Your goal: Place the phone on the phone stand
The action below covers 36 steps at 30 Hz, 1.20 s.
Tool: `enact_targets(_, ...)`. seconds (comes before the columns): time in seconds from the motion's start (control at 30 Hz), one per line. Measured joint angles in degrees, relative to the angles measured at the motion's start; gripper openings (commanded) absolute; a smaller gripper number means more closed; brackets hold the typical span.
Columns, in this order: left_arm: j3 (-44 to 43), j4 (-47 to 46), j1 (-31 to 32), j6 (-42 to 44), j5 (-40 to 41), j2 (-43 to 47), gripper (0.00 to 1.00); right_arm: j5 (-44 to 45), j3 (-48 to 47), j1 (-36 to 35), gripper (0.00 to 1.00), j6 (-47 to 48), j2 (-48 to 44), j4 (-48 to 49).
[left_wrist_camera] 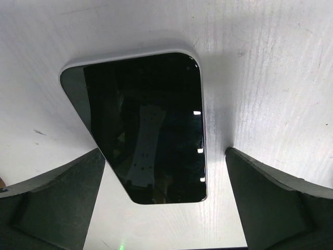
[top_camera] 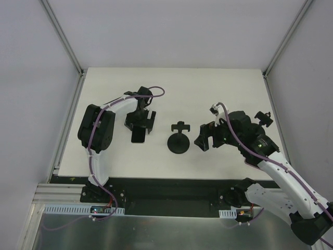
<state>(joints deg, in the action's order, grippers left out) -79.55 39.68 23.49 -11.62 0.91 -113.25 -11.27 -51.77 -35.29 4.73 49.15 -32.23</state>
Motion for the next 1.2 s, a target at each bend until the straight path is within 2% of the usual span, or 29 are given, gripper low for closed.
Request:
enact_targets(0.23,-0.7,0.3,-0.7,0.3,-1.0,-0.8,0.86,6.8,0.0,0.0,0.96,-4.2,-0.8,-1.4)
enact_targets(0.27,-0.7,0.4,-0.7,0.3,-1.0,-0.9,0.79,8.0,0.0,0.0,0.96,-4.9,-1.1,-1.6)
enact_targets(0.37,-1.0,0.6,-0.8,0.4,-1.1,-1.1,0.68,10.5,0.2,0.0,0.96,-6.1,-2.0,-1.9)
enact_targets(0.47,-1.1,0.7,-1.0,0.4,-1.1,-1.2,0.60,11.5,0.6,0.0,0.96,-6.9,-3.3,-2.0)
enact_targets(0.5,-1.1,0.8,-1.0,0.5,-1.1,-1.2,0.52,11.6,0.7,0.0,0.96,-7.1,-3.8,-2.0)
enact_targets(0.53,-1.1,0.8,-1.0,0.5,-1.1,-1.2,0.49,11.8,0.7,0.0,0.96,-7.2,-4.1,-2.2)
enact_targets(0.6,-1.1,0.8,-1.0,0.5,-1.1,-1.2,0.37,12.0,0.8,0.0,0.96,-7.4,-4.8,-2.3)
enact_targets(0.8,-1.0,0.7,-1.0,0.5,-1.4,-0.9,0.21,11.4,1.9,0.0,0.96,-7.7,-6.6,-2.8)
enact_targets(0.93,1.0,-0.7,-1.1,0.5,-2.1,0.8,0.01,8.7,3.2,0.0,0.96,-7.7,-6.6,-3.0)
enact_targets(1.2,9.7,-2.5,-1.1,-1.4,-3.5,10.4,0.00,4.5,5.7,-0.6,0.99,-10.8,-6.8,-1.4)
